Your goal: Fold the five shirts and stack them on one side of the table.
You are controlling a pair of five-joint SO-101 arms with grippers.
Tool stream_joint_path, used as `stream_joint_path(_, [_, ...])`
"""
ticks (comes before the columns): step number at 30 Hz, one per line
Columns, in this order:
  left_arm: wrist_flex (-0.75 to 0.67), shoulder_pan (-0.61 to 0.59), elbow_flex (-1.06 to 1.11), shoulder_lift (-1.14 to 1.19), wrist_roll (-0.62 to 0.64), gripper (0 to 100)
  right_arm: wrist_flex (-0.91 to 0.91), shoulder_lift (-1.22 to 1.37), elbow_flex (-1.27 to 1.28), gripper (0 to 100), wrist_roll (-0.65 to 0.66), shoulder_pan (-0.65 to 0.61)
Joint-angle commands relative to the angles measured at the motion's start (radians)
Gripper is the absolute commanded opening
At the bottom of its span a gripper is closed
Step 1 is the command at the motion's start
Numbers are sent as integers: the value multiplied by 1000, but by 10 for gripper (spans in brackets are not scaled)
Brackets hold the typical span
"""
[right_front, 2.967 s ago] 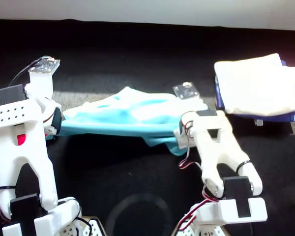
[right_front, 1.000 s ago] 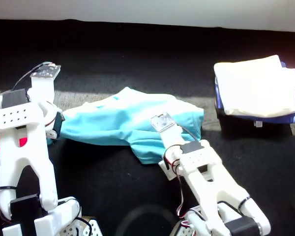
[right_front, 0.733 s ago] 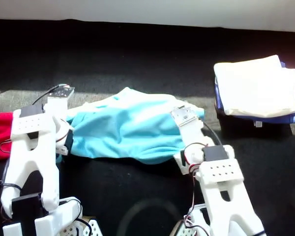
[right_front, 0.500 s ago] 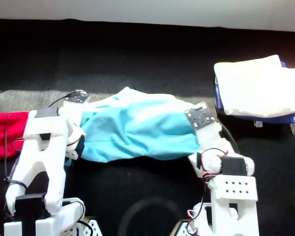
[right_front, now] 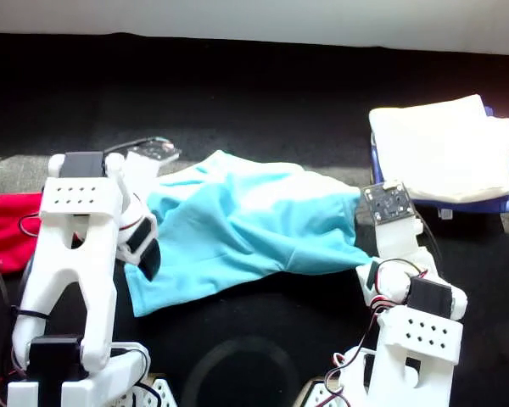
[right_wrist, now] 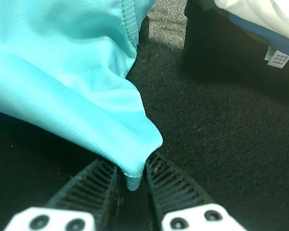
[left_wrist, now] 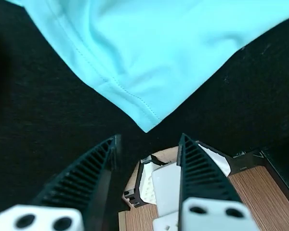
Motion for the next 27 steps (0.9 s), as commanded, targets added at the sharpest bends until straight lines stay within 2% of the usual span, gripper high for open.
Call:
stream_joint_path(1, [0, 36, -38, -25, -9, 197, -1, -25, -27, 6, 5, -18])
stream_joint_path(3, [-54, 84, 44, -25, -11, 197, -2, -25, -27, 6, 5, -33])
stream_joint_path(6, [-245, 117, 203, -25, -12, 197, -2, -25, -27, 6, 5, -39])
stream_joint_path(9, [-411, 116, 334, -24, -52, 199, -2, -25, -27, 6, 5, -38])
stream_joint_path(12, [-494, 76, 380, 13, -74, 199, -2, -25, -27, 6, 5, -38])
stream_joint_path(18, [-574, -68, 214, 214, -72, 197, -2, -25, -27, 6, 3, -38])
stream_joint_path(27, [-526, -79, -131, 487, -68, 196, -27, -25, -25, 6, 3, -38])
